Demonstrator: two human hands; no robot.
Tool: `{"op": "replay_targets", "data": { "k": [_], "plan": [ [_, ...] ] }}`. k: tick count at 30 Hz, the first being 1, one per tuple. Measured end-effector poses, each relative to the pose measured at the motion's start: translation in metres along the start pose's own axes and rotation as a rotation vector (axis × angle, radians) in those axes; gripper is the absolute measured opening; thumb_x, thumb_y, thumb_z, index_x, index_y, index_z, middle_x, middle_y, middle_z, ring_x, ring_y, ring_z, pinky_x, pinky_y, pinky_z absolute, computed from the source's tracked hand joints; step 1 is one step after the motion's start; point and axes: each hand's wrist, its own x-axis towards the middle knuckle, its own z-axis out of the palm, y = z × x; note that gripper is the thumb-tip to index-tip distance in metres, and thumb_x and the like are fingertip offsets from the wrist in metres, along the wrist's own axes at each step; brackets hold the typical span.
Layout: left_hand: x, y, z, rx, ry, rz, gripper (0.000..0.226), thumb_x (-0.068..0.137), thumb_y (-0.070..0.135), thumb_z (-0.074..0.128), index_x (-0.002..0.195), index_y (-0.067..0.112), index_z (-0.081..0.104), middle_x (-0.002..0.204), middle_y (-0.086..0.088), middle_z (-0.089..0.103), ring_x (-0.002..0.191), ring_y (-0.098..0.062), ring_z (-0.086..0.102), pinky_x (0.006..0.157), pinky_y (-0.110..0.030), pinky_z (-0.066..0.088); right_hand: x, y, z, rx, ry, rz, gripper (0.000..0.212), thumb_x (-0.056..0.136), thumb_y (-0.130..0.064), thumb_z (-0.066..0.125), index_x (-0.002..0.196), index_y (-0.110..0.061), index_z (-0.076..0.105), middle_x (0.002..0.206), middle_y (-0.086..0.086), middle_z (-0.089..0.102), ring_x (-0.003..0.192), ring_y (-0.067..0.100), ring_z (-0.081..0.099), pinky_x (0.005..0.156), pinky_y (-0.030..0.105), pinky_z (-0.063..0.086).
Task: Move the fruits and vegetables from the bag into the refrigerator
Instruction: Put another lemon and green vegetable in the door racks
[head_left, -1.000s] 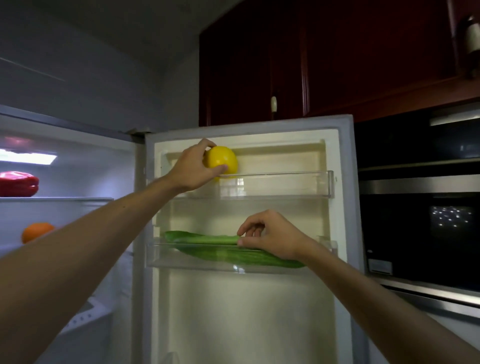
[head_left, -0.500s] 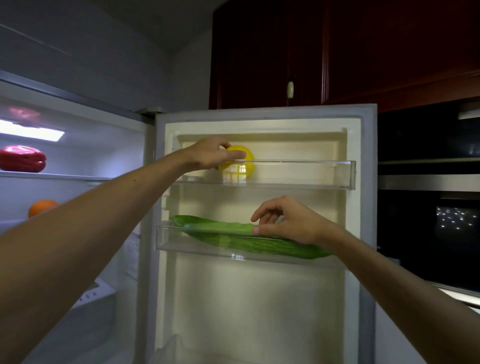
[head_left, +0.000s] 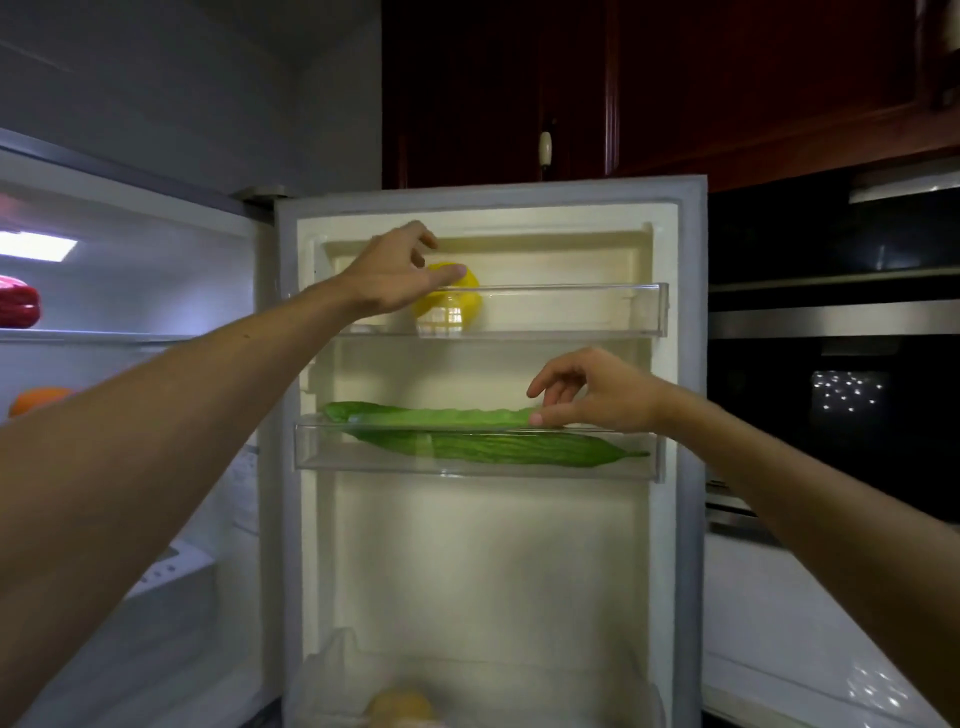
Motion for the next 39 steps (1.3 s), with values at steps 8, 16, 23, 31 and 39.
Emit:
{"op": "replay_targets", "data": {
  "k": [8,16,23,31,39],
  "plan": [
    [-0.023,0.059,0.015,-0.156,0.266,0.286,0.047,0.076,0.047,0.068,0.111,0.019,0.055,0.109,-0.004,0.058,0.092,-0.018,0.057,0.073,-0.026,0.045,-0.057,0.005,-0.044,-0.233,0.134,0.088,0.035,0.077,-0.042,0.075,0.104,-0.023,0.066,0.088,-0.002,0.067,0.084,0.012,0.063,0.078,0.027,0.054],
    [-0.054,0.144,0.065,-0.191,-0.034,0.423,0.05,0.076,0.046,0.068,0.119,0.024,0.054,0.114,0.0,0.055,0.094,-0.015,0.058,0.077,-0.028,0.049,-0.152,0.021,-0.102,-0.32,0.243,0.262,0.038,0.08,-0.04,0.072,0.113,-0.024,0.062,0.093,-0.004,0.062,0.085,0.009,0.061,0.073,0.02,0.049],
    [-0.077,0.236,0.129,-0.194,-0.176,0.54,0.052,0.081,0.043,0.069,0.125,0.022,0.05,0.116,0.001,0.053,0.099,-0.011,0.051,0.08,-0.023,0.039,-0.262,0.044,-0.171,-0.421,0.241,0.45,0.045,0.079,-0.045,0.072,0.118,-0.025,0.059,0.096,-0.008,0.061,0.087,0.006,0.061,0.074,0.019,0.049],
    [-0.129,0.36,0.231,-0.289,-0.437,0.522,0.065,0.082,0.047,0.067,0.136,0.026,0.037,0.123,0.0,0.051,0.104,-0.011,0.051,0.092,-0.034,0.05,-0.409,0.071,-0.257,-0.639,0.093,0.694,0.05,0.083,-0.041,0.07,0.126,-0.023,0.054,0.103,-0.007,0.057,0.091,0.006,0.058,0.077,0.018,0.048],
    [-0.184,0.48,0.304,-0.376,-0.599,0.58,0.065,0.083,0.046,0.066,0.138,0.024,0.038,0.13,-0.001,0.048,0.106,-0.01,0.048,0.094,-0.034,0.049,-0.549,0.071,-0.326,-0.804,0.0,0.888,0.051,0.082,-0.045,0.07,0.125,-0.021,0.054,0.101,-0.004,0.056,0.082,0.012,0.054,0.073,0.023,0.042]
  ]
}}
